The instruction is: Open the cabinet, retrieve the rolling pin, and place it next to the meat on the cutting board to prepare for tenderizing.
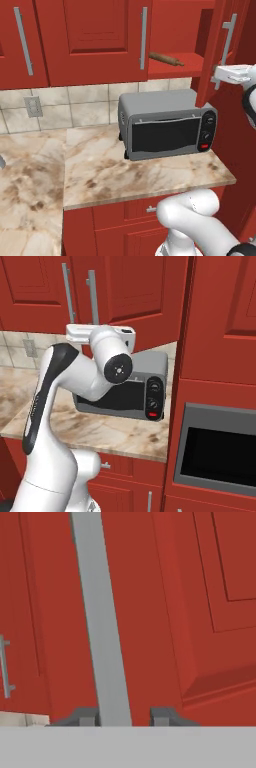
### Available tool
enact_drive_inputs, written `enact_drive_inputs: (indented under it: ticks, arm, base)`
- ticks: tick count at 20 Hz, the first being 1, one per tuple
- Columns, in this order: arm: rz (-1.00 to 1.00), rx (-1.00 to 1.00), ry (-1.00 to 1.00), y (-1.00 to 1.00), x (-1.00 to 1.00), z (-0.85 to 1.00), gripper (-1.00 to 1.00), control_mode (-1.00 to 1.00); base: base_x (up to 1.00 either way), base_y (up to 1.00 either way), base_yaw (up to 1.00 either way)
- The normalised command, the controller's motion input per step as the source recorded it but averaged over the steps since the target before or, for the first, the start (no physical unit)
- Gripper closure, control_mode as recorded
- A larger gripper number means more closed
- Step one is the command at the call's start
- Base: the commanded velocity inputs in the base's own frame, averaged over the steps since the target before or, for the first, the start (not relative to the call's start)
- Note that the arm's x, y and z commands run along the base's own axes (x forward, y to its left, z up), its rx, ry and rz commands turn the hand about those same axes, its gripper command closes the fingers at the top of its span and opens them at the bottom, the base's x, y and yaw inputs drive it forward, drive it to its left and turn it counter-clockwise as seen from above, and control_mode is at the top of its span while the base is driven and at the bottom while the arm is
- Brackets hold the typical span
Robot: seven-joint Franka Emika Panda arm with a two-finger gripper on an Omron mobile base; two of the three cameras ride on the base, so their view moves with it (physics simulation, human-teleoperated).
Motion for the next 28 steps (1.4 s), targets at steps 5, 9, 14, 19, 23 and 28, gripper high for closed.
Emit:
enact_drive_inputs:
  ticks: [5,9,14,19,23,28]
  arm:
    - [0.00,-0.07,-0.16,0.00,-0.50,0.00,-1.00,-1.00]
    - [-0.02,-0.11,-0.22,-0.03,-0.81,0.00,-1.00,-1.00]
    - [-0.05,-0.12,-0.18,-0.01,-0.92,0.00,-1.00,-1.00]
    - [-0.17,-0.22,-0.17,0.31,-0.84,0.05,-1.00,-1.00]
    - [-0.27,-0.26,-0.09,0.60,-0.43,0.02,-1.00,-1.00]
    - [-0.33,-0.26,0.00,0.60,-0.08,0.00,-1.00,-1.00]
  base:
    - [0.00,0.00,0.00]
    - [0.00,0.00,0.00]
    - [0.00,0.00,0.00]
    - [0.00,0.00,0.00]
    - [0.00,0.00,0.00]
    - [0.00,0.00,0.00]
